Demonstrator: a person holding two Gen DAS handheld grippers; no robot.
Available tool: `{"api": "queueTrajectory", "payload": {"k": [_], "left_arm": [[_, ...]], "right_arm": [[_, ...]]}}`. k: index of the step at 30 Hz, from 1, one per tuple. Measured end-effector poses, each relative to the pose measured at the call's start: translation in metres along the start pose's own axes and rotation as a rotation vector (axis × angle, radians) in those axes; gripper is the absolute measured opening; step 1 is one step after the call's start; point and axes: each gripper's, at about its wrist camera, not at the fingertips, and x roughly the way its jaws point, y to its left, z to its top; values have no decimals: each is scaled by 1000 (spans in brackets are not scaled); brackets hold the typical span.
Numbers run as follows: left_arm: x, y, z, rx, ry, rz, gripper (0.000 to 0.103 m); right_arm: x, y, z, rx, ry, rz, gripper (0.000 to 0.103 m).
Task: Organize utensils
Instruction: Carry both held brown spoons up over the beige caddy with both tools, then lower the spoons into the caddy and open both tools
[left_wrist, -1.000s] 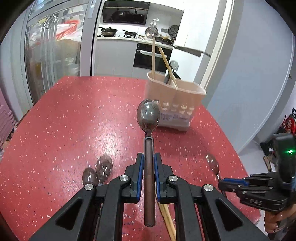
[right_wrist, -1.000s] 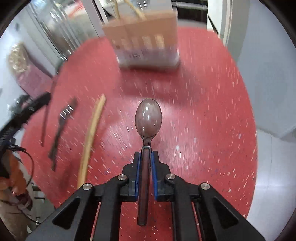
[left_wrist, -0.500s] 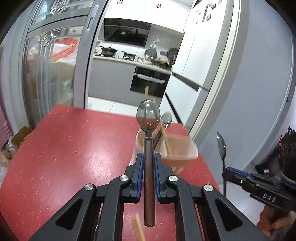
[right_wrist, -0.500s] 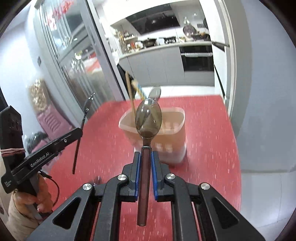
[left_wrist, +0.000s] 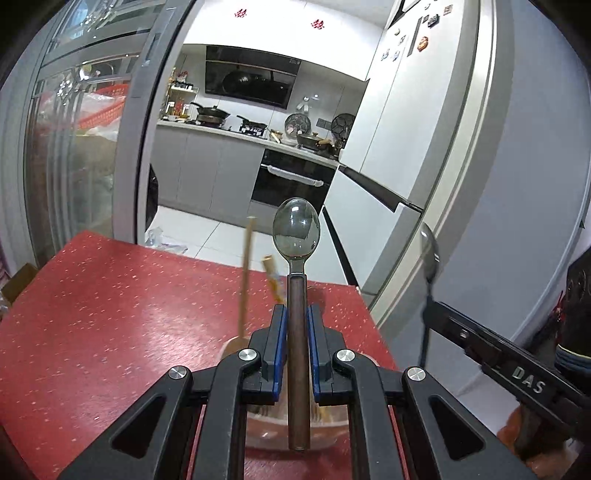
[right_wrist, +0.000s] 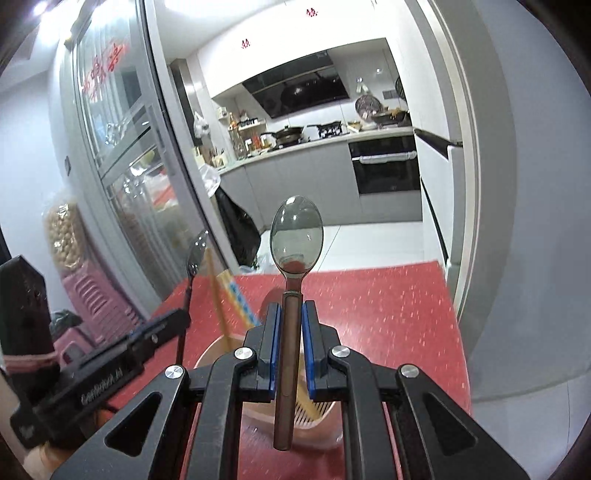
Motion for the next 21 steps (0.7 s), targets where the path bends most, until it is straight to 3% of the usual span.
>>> {"api": "queueTrajectory", "payload": {"k": [9,21], "left_arm": [[28,-19,-11,27,-68,7,37],[45,-22,-42,93,-13,48,37]], "right_arm": [[26,-10,-4,-60,-105,8,12],[47,-31,-34,-66,-72,91,12]]}}
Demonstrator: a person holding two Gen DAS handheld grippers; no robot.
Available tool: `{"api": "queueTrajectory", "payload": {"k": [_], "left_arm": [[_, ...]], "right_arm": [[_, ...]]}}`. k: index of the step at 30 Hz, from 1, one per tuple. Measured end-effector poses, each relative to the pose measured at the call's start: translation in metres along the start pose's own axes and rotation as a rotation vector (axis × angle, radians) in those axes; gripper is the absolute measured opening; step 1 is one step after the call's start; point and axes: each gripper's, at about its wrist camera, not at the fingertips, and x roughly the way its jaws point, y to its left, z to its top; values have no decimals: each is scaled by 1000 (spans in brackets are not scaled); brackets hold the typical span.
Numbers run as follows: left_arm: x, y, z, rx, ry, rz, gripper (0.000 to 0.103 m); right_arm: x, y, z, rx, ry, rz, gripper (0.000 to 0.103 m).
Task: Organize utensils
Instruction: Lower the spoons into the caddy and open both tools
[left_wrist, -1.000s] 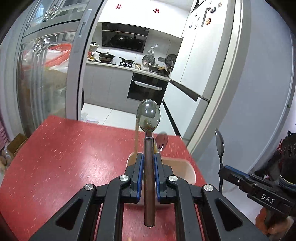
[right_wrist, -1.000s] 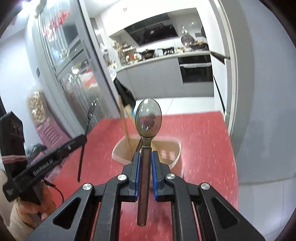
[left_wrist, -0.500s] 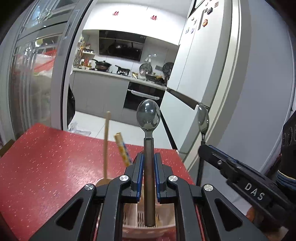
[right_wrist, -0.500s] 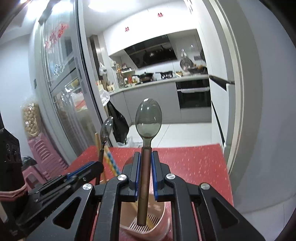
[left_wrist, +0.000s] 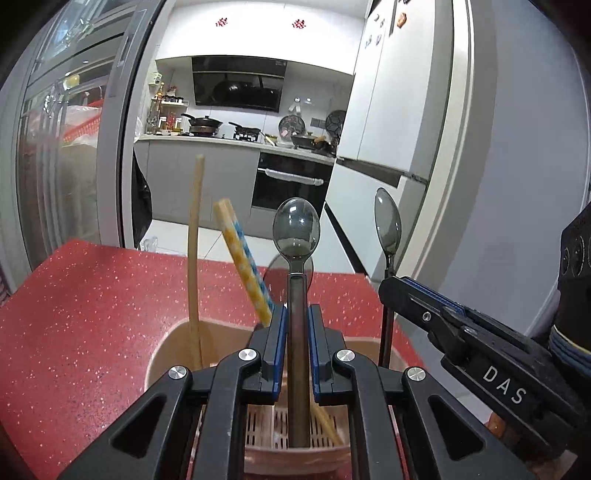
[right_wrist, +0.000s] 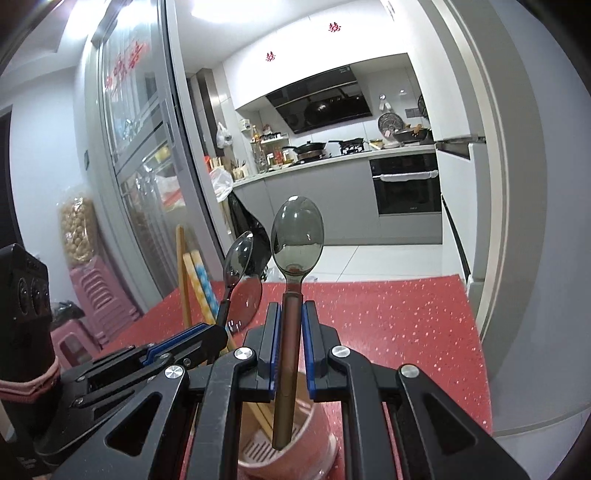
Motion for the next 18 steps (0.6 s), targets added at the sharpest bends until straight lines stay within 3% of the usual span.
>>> {"api": "queueTrajectory", "payload": {"k": [12,14,16,18], "left_arm": [[-12,-5,-15,24,60,29,37],[-17,-4,-14,22,65,32,37],[-23,-4,-13,29,71,34,37],[-30,-3,-12,37,81,36,37]], "right_arm": [[2,-2,-12,-15,118,65,14],[2,-4,-12,-5,138,63,19],[-1,-5,-10,13,144,64,36],[-7,-6,-7,29,141,62,47]]}}
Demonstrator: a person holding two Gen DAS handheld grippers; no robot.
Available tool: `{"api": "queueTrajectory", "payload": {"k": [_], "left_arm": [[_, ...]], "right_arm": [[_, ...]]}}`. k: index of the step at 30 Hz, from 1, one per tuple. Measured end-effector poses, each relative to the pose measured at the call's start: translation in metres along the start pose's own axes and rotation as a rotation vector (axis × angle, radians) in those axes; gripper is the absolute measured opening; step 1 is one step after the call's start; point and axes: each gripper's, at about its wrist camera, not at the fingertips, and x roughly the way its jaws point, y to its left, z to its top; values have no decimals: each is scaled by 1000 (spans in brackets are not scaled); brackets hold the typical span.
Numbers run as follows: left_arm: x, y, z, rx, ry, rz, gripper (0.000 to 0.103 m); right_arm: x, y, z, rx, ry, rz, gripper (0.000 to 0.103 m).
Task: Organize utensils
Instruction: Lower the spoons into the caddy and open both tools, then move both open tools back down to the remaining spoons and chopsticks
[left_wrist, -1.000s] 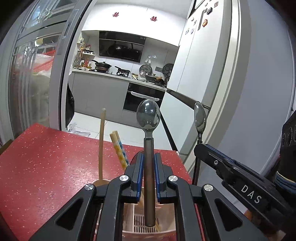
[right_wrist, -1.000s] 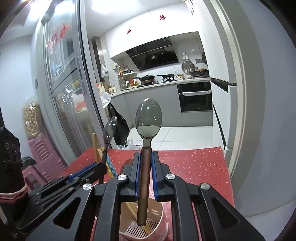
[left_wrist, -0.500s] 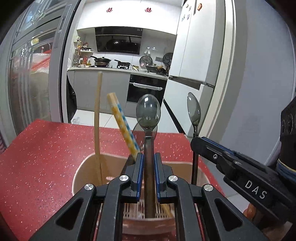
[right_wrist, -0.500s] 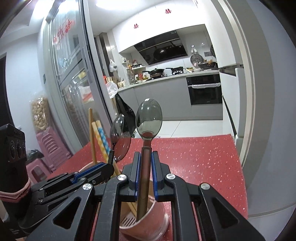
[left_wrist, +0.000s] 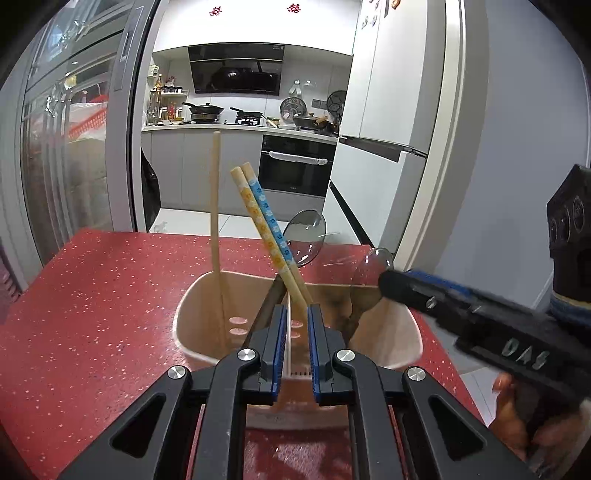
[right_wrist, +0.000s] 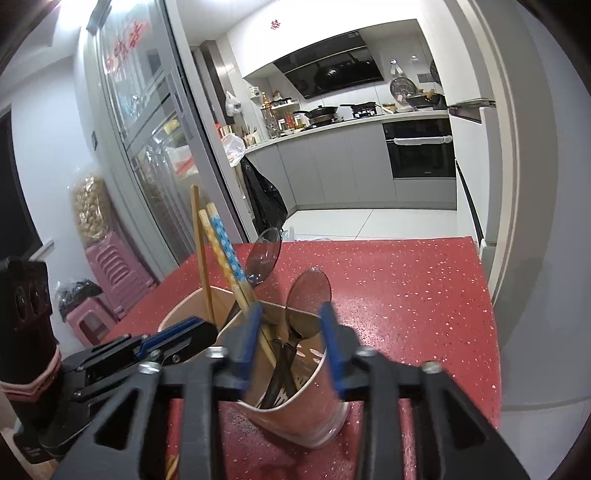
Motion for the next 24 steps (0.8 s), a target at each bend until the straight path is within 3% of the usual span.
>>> {"api": "queueTrajectory", "payload": {"k": [7,24], "left_arm": [[-23,11,-7,0,76,39,37],[-76,43,-63,-19,206,124,37]], "right_arm": [[-29,9,-4,49,23,-18,58],[-55,45,-70,134,233,-62,62]]}}
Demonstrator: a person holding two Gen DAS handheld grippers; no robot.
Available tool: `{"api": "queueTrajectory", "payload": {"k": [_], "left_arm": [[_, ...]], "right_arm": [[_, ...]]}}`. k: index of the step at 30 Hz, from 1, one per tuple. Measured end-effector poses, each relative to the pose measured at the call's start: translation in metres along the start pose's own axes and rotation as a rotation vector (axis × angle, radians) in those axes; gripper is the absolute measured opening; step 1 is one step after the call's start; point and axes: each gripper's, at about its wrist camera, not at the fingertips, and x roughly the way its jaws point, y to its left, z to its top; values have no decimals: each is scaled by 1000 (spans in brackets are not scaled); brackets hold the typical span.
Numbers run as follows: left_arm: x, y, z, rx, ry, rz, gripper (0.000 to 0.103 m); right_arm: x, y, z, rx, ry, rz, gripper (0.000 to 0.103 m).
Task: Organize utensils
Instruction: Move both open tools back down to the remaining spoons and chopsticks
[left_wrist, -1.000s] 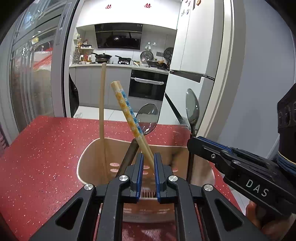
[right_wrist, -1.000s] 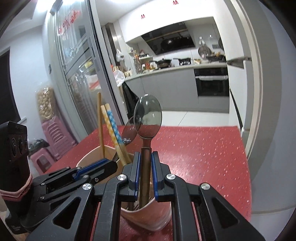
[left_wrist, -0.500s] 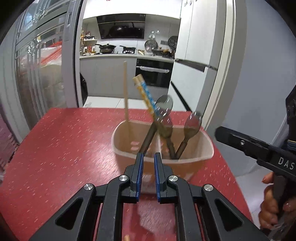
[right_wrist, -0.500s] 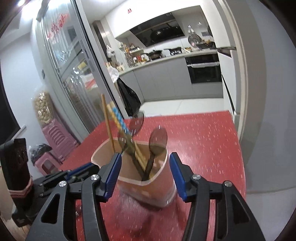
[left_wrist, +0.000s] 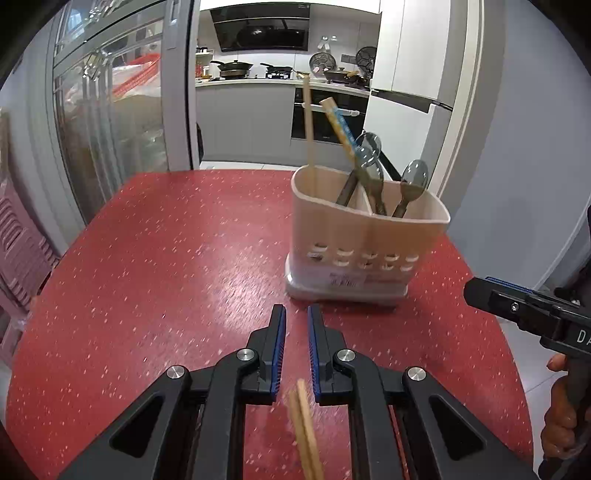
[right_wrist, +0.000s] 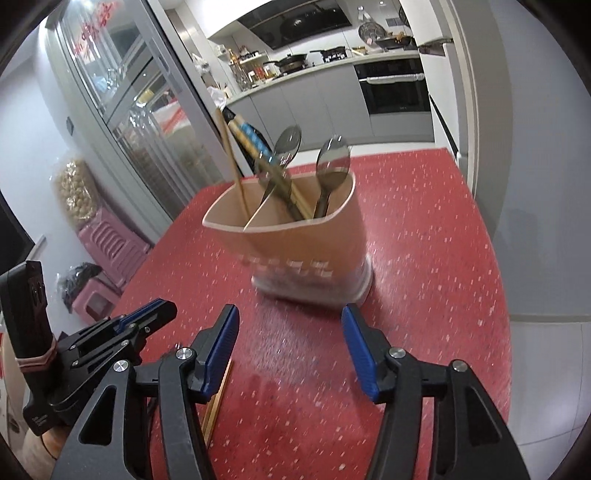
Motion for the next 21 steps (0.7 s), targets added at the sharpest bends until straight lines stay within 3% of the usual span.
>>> {"api": "queueTrajectory", "payload": {"k": [1,3,5,8,13,21], "left_arm": [[-2,3,-4,-3,2,5,38],[-6,8,-8,-16,3,14,103],[-14,19,-15,-48,-40,33,103],[-15,37,-26,-59,-25,57,103],[-10,77,-53,-90,36,125,103],[0,124,-96,-110,167,175,103]], "right_arm": [[1,2,-3,1,10,-6,62],[1,6,-8,4,27,-10,62],[2,12,-17,8,50,-7,64],[6,20,-30,10,89,-2,81],[19,37,-56,-12,177,-37,82],[50,63,-93,-24,334,-93,82]]}}
